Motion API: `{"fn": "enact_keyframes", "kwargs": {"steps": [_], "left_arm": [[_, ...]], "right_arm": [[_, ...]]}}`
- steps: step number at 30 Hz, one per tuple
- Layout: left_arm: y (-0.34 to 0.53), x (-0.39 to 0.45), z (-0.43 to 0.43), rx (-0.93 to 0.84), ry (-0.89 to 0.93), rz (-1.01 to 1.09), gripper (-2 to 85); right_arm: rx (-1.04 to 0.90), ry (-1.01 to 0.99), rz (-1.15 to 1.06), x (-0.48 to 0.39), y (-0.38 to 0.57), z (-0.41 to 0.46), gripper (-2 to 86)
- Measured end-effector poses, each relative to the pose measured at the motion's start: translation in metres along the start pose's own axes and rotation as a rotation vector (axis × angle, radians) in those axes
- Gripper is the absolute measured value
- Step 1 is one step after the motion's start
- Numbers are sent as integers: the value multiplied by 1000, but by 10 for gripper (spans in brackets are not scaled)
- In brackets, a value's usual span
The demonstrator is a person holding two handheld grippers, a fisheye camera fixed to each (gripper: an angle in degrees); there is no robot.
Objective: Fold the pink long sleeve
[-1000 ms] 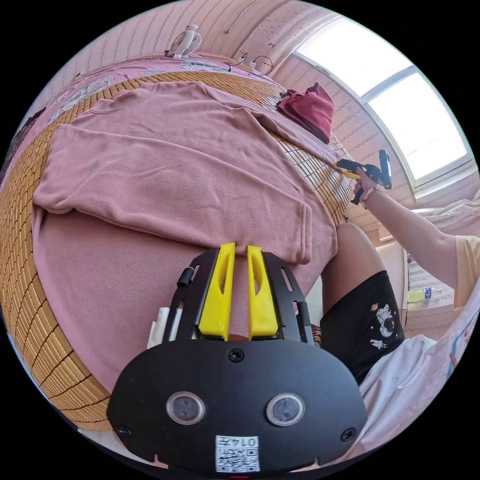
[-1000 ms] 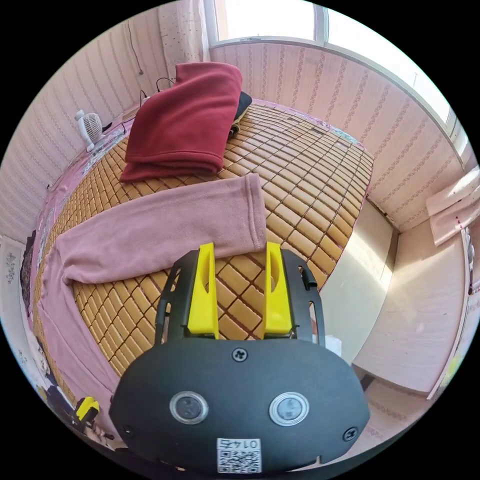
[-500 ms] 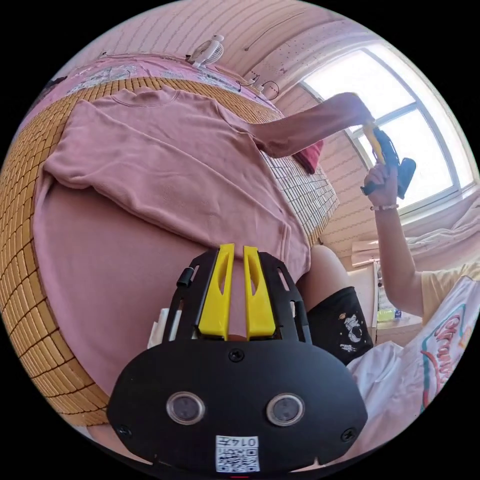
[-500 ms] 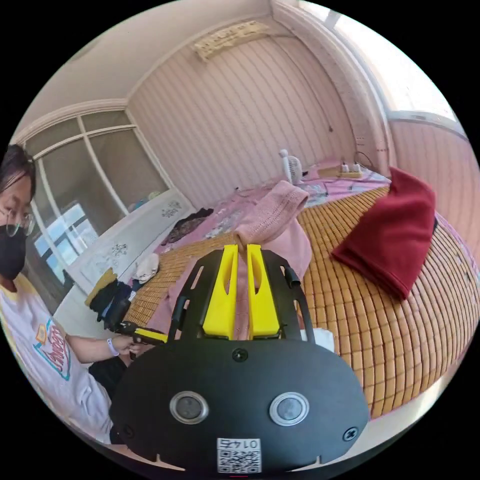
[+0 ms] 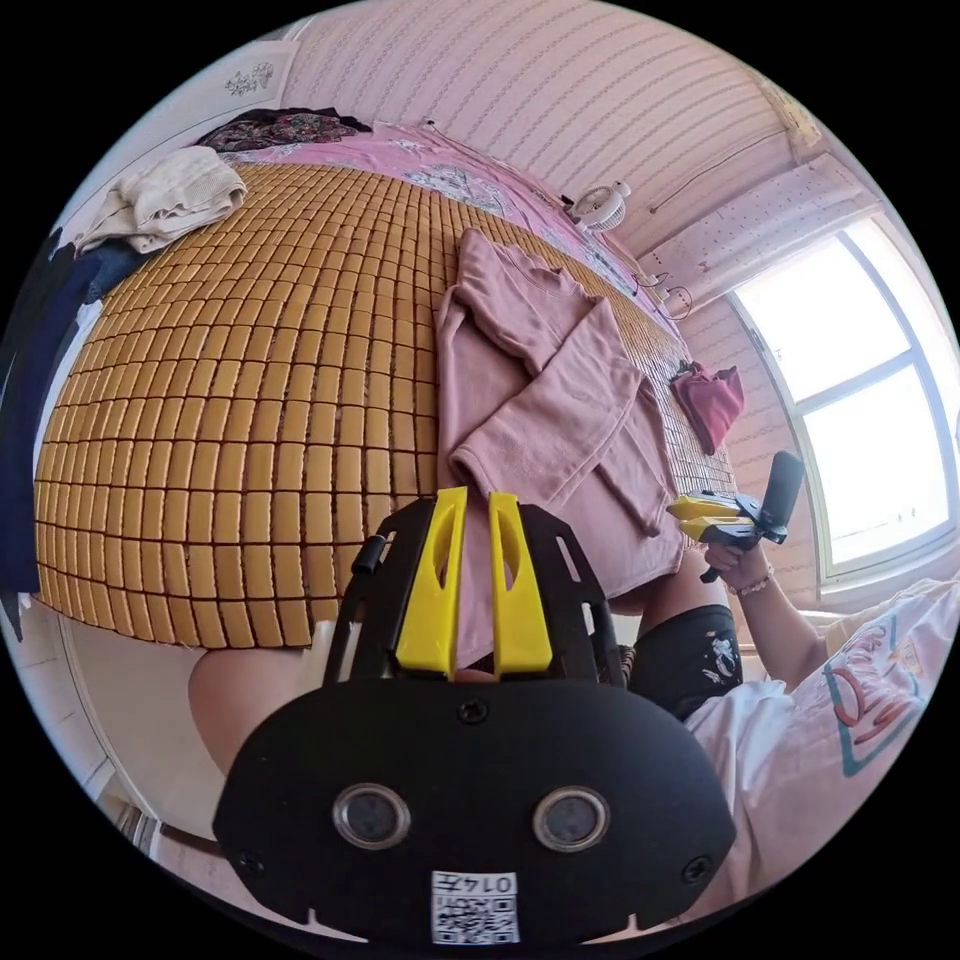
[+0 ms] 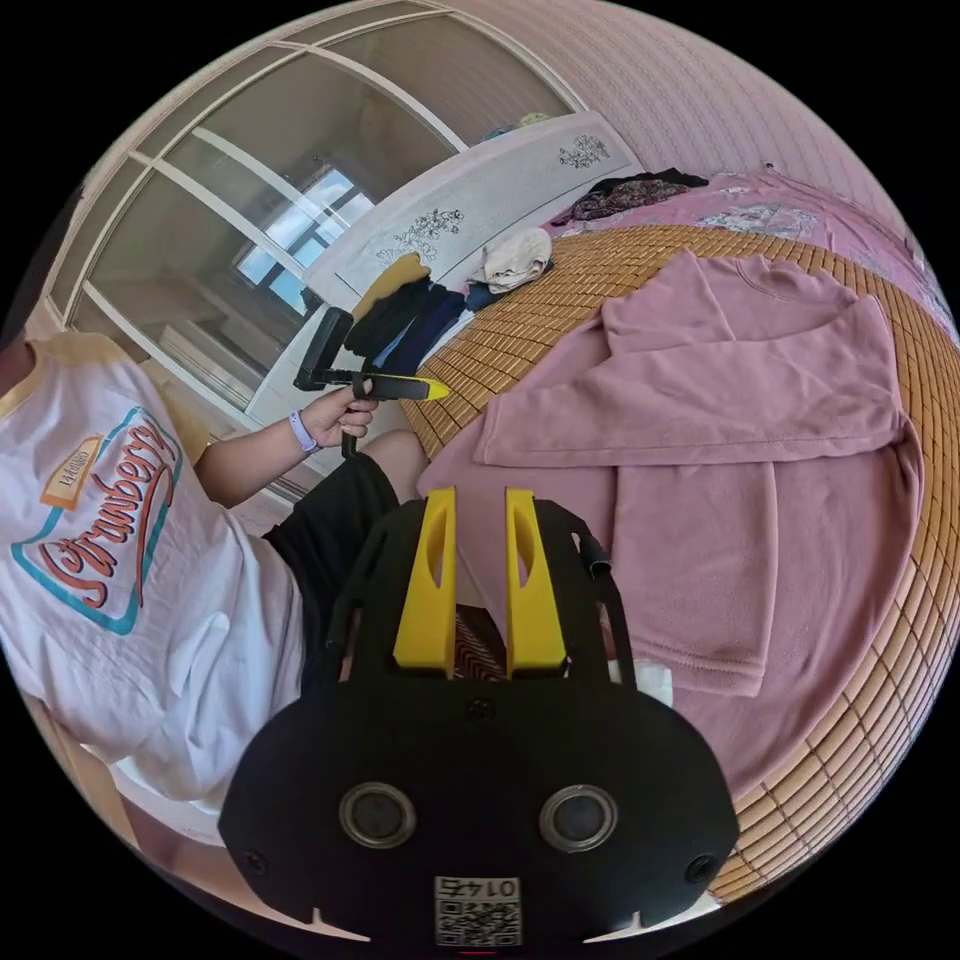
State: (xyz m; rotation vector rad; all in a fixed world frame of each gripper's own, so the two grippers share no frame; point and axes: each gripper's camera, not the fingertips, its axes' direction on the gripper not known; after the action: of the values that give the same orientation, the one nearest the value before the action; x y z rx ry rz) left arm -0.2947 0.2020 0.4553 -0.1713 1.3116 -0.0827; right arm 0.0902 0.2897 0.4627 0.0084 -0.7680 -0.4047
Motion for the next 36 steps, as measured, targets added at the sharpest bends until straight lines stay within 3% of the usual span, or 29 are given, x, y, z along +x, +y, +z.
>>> {"fn": "enact_keyframes", "kwargs": {"steps": [5, 10, 13, 20, 25, 31, 36], "left_arm": [[-23, 23, 24, -48, -8, 96, 125], [-23, 64, 82, -259, -84, 213, 137], [-15, 72, 82, -207, -146, 263, 142], [-14, 57, 73, -184, -60, 189, 150], [-12, 66, 71, -186, -99, 216, 153], [-10, 72, 64, -192, -107, 230, 156], [-5, 82, 54, -170, -124, 266, 156]], "right_arm": [[-21, 155, 79, 18, -15, -12, 76], [-32, 309, 62, 19, -41, -6, 79], [-33, 309, 73, 26, -57, 1, 80], [36, 355, 152, 59, -96, -22, 81], [25, 532, 185, 78, -113, -33, 83], [110, 824, 468, 128, -132, -61, 98], [-19, 767, 492, 167, -126, -64, 57]]}}
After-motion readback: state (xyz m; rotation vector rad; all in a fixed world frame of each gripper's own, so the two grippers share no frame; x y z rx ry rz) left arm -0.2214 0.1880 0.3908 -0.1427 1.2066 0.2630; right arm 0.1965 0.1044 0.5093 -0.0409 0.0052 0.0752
